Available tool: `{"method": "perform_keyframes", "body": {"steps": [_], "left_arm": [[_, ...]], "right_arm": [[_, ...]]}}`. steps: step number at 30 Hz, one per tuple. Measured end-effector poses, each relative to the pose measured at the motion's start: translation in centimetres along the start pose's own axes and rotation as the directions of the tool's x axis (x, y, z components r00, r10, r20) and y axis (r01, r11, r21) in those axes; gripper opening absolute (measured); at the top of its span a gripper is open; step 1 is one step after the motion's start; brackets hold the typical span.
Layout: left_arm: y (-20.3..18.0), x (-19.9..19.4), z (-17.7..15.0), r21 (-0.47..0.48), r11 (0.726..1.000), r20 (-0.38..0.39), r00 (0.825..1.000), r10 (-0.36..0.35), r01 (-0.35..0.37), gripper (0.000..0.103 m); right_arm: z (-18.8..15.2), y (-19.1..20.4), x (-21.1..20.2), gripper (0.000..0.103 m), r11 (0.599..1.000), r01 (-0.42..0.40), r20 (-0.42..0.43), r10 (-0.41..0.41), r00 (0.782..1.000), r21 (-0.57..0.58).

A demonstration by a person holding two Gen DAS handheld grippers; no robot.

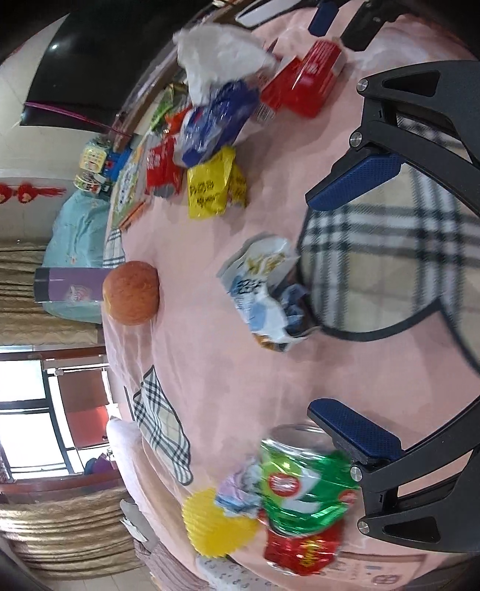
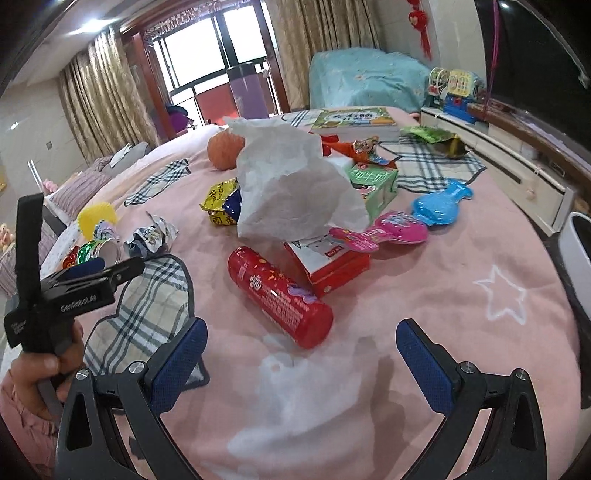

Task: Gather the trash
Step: 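Grasp the crumpled candy wrapper with left gripper while right gripper grasps the red can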

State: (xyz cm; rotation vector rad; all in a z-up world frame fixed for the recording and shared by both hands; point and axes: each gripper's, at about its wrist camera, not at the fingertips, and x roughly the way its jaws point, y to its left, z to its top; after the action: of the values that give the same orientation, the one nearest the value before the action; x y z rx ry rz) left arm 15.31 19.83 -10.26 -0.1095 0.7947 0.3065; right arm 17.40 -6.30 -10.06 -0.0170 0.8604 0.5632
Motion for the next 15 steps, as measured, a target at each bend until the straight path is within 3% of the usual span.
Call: {"method": "perform_keyframes", "body": {"steps": [7, 9, 13, 14, 15], "left_arm": [[-0.4, 3.2, 1.4, 0.045, 0.999, -0.066, 0.998, 0.017, -0.014, 0.103], [-0.9, 3.6, 1.3, 0.067, 0.998, -0.082, 0.997, -0.008, 0.013, 0.091], [-1.5, 3.8, 1.2, 0.091, 0.994, -0.092, 0.995, -0.047, 0.055, 0.053], [-1.6, 3.7, 1.2, 0.091, 0.993, -0.092, 0.994, -0.062, 0.071, 0.039], [-1.6, 3.6, 1.2, 0.09, 0.993, -0.093, 0.993, -0.07, 0.078, 0.035]], "right_arm": [[0.7, -0.1, 2.5, 0.098, 1.0, -0.023, -0.06, 0.023, 0.998, -0.004], [0.7, 0.0, 3.0, 0.09, 1.0, -0.026, -0.073, 0.026, 0.997, -0.008], [0.7, 0.1, 3.2, 0.073, 1.0, -0.026, -0.075, 0.024, 0.997, -0.013], [0.8, 0.0, 3.1, 0.058, 0.999, -0.032, -0.075, 0.031, 0.997, -0.005], [0.8, -0.1, 3.0, 0.048, 0.999, -0.035, -0.075, 0.035, 0.997, 0.003]]}}
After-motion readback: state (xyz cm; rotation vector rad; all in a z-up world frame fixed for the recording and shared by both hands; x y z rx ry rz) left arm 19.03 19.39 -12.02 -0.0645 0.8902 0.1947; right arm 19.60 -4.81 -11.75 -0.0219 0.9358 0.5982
